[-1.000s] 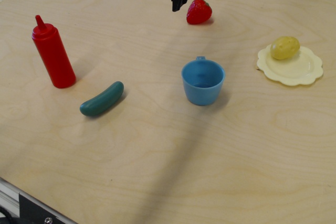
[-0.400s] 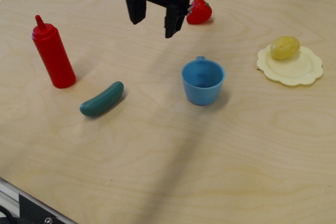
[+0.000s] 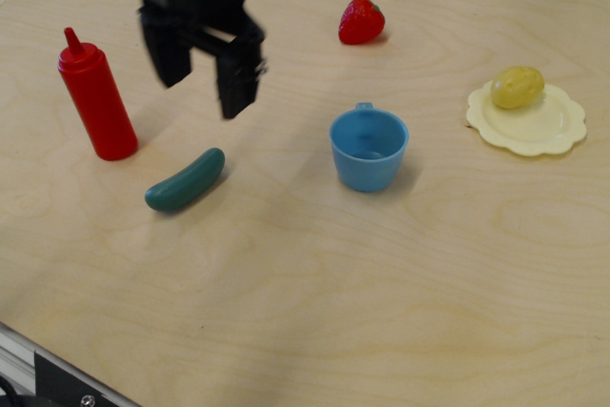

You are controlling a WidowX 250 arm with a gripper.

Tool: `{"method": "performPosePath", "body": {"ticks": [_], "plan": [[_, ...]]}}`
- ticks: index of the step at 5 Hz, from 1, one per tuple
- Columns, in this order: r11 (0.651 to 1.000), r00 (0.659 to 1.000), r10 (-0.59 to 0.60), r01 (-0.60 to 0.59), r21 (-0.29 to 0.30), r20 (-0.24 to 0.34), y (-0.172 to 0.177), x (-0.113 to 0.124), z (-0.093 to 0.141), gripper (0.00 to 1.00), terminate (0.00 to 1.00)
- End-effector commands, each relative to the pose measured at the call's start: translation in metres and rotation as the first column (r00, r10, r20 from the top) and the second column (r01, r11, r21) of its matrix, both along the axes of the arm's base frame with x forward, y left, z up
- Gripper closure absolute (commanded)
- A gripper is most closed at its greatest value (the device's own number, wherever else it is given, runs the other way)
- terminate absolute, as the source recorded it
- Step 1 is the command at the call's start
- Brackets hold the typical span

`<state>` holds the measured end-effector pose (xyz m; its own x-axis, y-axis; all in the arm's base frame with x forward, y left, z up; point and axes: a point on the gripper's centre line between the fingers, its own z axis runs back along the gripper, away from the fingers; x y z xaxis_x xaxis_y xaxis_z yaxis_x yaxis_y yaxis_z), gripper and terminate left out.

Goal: Put cucumber in cup

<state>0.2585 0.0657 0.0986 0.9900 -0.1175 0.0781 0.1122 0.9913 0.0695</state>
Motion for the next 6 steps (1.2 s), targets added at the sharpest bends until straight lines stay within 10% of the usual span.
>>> {"method": "performPosePath", "body": {"ticks": [1, 3, 6], "plan": [[0.996, 0.998, -0.053, 0.055, 0.064, -0.025, 0.005, -0.012, -0.036, 0.0, 0.0], [0.995, 1.0, 0.001, 0.002, 0.098, -0.029, 0.033, -0.021, -0.045, 0.0, 0.0], [1.0, 0.998, 0.005, -0.006, -0.009, -0.056, 0.041, -0.014, -0.087, 0.0, 0.0]]}}
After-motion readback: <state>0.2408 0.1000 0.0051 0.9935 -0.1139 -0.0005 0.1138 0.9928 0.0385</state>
